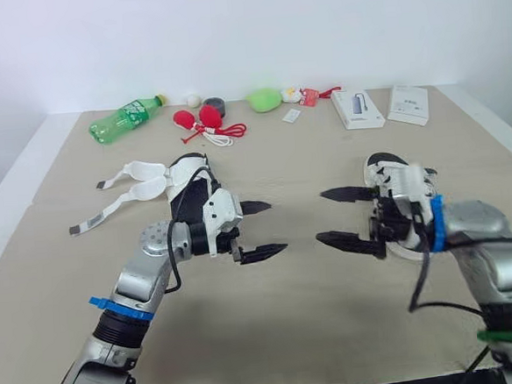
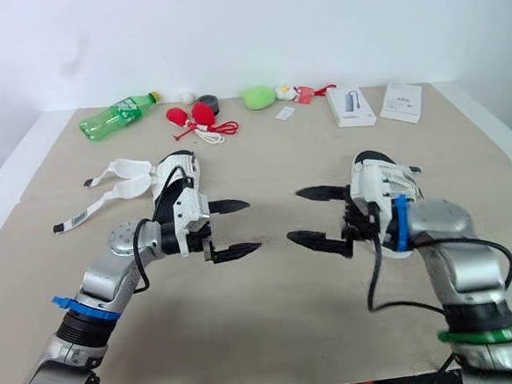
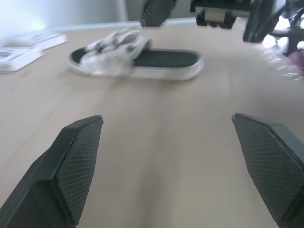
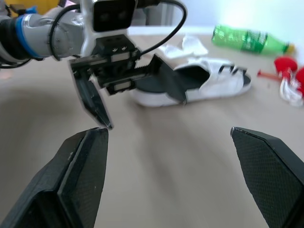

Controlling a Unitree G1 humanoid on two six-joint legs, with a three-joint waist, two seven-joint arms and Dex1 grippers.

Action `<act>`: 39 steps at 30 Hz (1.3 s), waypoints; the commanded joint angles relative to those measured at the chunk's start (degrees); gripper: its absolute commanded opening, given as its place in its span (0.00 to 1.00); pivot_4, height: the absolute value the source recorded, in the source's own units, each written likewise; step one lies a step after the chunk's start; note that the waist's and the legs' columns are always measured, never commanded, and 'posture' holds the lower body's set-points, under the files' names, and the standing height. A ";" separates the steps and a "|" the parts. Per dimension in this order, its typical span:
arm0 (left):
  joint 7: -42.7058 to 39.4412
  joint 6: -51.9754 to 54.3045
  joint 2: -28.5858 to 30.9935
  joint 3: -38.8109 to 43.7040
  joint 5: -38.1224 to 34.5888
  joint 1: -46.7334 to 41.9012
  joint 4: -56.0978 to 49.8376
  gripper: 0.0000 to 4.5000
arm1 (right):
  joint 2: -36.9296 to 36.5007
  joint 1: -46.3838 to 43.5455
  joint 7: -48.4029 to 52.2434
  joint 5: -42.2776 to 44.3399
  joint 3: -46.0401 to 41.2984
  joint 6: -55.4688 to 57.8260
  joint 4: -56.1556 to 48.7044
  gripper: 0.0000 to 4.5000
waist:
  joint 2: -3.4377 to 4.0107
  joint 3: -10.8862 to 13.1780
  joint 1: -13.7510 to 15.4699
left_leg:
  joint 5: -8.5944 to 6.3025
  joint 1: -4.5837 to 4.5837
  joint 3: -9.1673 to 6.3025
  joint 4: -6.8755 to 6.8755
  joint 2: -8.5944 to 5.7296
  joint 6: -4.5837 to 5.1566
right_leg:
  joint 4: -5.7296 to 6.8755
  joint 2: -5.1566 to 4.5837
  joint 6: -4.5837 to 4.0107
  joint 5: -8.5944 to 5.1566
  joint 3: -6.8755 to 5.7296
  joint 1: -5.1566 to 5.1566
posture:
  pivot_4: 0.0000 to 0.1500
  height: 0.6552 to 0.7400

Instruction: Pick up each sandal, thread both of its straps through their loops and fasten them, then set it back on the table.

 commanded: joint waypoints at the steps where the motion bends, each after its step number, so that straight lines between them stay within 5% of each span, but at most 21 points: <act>1: 8.27 1.18 0.89 3.73 3.35 1.71 -4.50 1.00 | 1.97 -6.89 4.04 -2.52 3.60 -5.94 7.54 0.98 | 0.00 0.00 -0.08 | 0.00 -0.02 0.01 0.00 0.02 0.00 | 0.00 0.00 -0.01 0.00 0.01 -0.02 | 1.00 1.00; 10: 30.73 15.69 -3.88 13.63 3.55 8.20 -16.67 1.00 | 6.08 -12.36 7.11 -4.71 8.07 -10.66 14.99 0.98 | 0.00 0.00 0.38 | -0.02 -0.13 0.01 -0.20 -0.03 0.00 | 0.00 -0.05 0.04 0.20 0.07 -0.13 | 1.00 1.00; 19: 37.96 26.13 -8.21 10.18 5.84 2.14 -12.05 1.00 | 8.75 -15.93 8.30 -5.60 9.00 -12.52 19.82 0.98 | -0.01 0.00 0.30 | 0.08 -0.09 0.09 -0.04 -0.03 -0.11 | 0.00 -0.04 0.25 0.34 0.09 -0.10 | 1.00 1.00; 39: 48.26 27.83 -14.30 12.22 9.86 -6.56 1.91 1.00 | 10.18 -17.28 7.74 -7.40 8.59 -14.55 22.13 0.98 | -0.01 0.00 0.14 | 0.10 -0.10 0.12 -0.21 -0.05 -0.13 | 0.00 0.01 0.01 0.47 0.20 -0.20 | 1.00 1.00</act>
